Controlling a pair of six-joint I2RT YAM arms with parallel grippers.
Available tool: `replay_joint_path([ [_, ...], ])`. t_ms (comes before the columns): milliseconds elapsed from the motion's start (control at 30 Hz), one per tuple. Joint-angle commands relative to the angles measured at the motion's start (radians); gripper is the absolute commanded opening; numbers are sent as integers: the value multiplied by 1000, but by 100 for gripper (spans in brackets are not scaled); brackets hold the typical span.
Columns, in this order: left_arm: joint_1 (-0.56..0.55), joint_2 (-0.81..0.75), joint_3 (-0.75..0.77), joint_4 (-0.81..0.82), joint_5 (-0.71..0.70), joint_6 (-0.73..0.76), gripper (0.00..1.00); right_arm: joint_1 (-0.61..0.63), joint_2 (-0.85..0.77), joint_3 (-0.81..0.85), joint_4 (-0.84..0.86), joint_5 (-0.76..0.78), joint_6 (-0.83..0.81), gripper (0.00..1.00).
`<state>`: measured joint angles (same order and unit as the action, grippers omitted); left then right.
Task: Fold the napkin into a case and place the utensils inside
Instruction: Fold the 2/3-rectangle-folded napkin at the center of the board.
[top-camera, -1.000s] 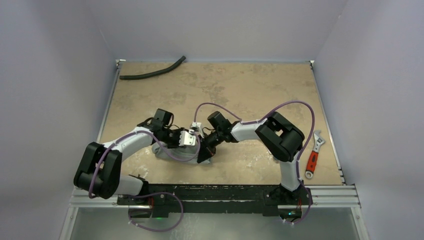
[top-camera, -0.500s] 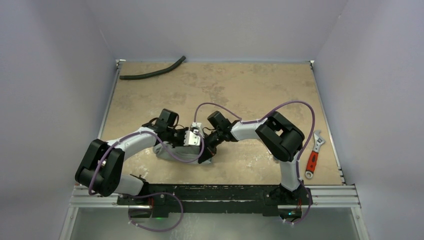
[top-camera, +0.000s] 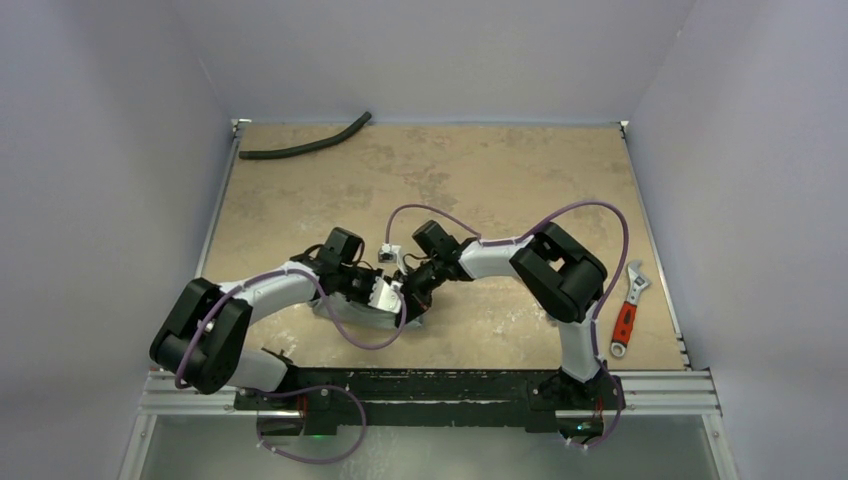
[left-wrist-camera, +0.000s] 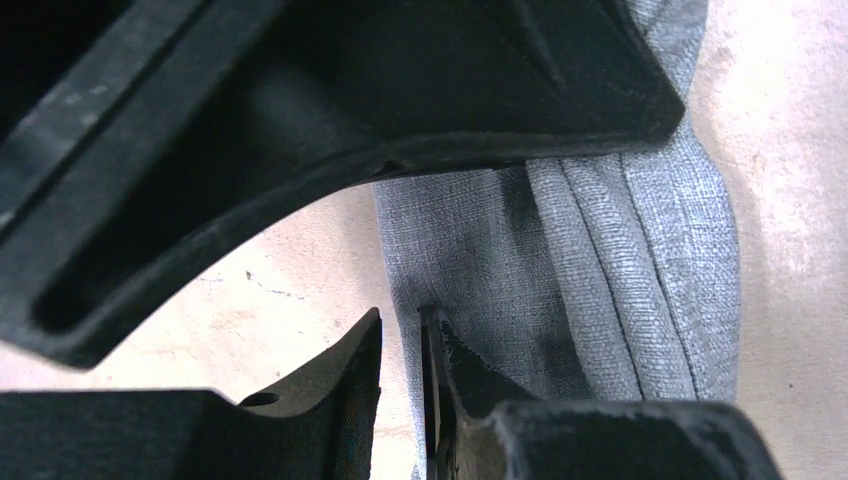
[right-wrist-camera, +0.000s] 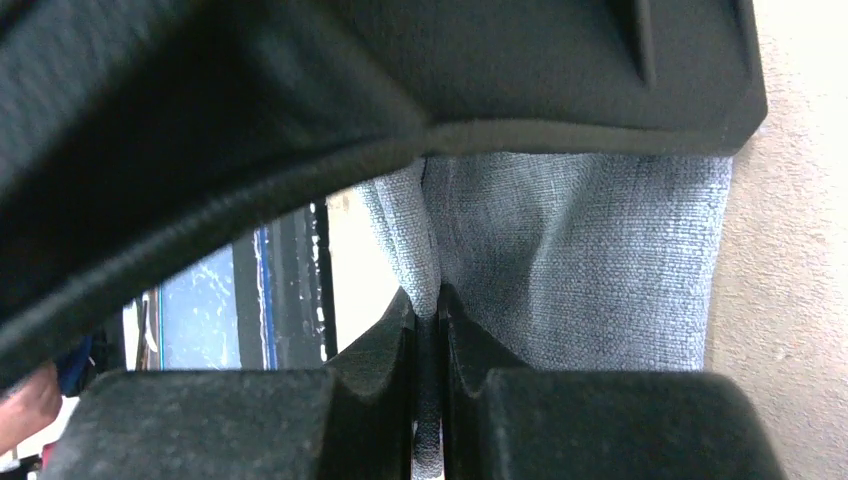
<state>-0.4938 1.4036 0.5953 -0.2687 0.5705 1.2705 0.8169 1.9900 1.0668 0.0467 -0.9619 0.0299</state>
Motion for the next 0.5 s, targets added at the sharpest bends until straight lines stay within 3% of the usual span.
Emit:
replay_joint_path([
  [0,-16,-4,-26,-53,-13,120,20,2,-7,52,-36,-24,-2,0],
  [467,-47,-25,-61,-141,15,325,15,3,47,165,-158,1,-43,0],
])
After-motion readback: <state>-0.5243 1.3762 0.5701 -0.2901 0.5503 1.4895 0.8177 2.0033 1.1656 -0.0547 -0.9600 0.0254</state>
